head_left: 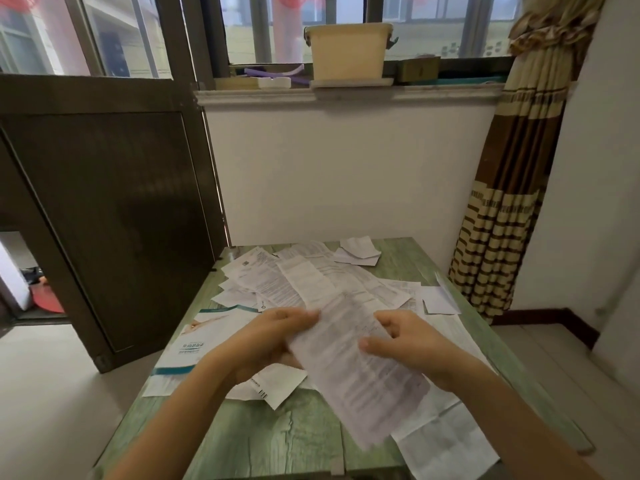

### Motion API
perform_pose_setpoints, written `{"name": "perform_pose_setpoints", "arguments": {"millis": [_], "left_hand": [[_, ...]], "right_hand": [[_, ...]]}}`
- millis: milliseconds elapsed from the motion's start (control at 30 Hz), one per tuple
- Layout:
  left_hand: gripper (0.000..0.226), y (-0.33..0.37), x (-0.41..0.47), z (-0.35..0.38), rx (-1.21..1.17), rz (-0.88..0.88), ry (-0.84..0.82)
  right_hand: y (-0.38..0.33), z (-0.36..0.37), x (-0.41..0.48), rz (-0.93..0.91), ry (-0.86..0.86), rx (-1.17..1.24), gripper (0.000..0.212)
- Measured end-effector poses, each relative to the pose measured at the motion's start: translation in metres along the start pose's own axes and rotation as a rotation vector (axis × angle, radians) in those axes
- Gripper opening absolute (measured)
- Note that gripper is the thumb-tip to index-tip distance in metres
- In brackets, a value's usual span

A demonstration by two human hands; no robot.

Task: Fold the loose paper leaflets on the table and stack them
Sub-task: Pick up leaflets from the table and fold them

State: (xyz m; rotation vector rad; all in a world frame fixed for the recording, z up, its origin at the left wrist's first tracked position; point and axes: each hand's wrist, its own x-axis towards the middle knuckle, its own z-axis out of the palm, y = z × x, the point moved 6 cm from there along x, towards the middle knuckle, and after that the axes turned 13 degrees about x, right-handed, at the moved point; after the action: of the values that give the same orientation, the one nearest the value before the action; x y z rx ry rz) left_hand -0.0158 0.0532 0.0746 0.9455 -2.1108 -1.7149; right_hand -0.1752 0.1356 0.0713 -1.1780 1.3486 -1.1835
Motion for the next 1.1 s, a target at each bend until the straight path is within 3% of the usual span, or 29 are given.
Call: {"name": "perform_pose_setpoints", "arguments": {"millis": [133,300,600,667,800,867,900,1000,1100], "left_hand": [[0.034,-0.002,-0.005,0.010,-0.266,0.048,0.004],[0.023,0.002,-0.004,0.028,-0.201,0.099,0.130],[0.026,0.006,-0.002,0.030,-0.263,0.117,0.169],[0.021,0.006,-0.003,0.030,-0.239,0.142,0.277],[0.032,0.004,-0.010,0.023,-0.081,0.226,0.702],[0.013,0.008,-0.012,0.023,0.012,0.294,0.790],[0.006,0.010,-0.012,0.025,0.030,0.299,0.789],[0.037,0.010,-0.006,0.031,-0.006,0.268,0.681],[0.024,0.011,-0.004,0.036,-0.025,0.255,0.616]], "right_hand": [[0.002,-0.011,0.001,-0.053,0.158,0.277,0.024],[0.000,-0.005,0.001,-0.108,0.241,0.323,0.022],[0.004,-0.009,-0.004,-0.100,0.276,0.422,0.022],[0.005,-0.008,-0.004,-0.093,0.260,0.465,0.021],[0.004,-0.004,-0.005,-0.134,0.295,0.487,0.019],[0.004,-0.003,-0.005,-0.171,0.341,0.452,0.017],[0.004,-0.003,-0.005,-0.187,0.367,0.419,0.016],[0.002,-0.002,-0.006,-0.235,0.412,0.313,0.015],[0.000,0.001,-0.008,-0.279,0.439,0.245,0.016]]}}
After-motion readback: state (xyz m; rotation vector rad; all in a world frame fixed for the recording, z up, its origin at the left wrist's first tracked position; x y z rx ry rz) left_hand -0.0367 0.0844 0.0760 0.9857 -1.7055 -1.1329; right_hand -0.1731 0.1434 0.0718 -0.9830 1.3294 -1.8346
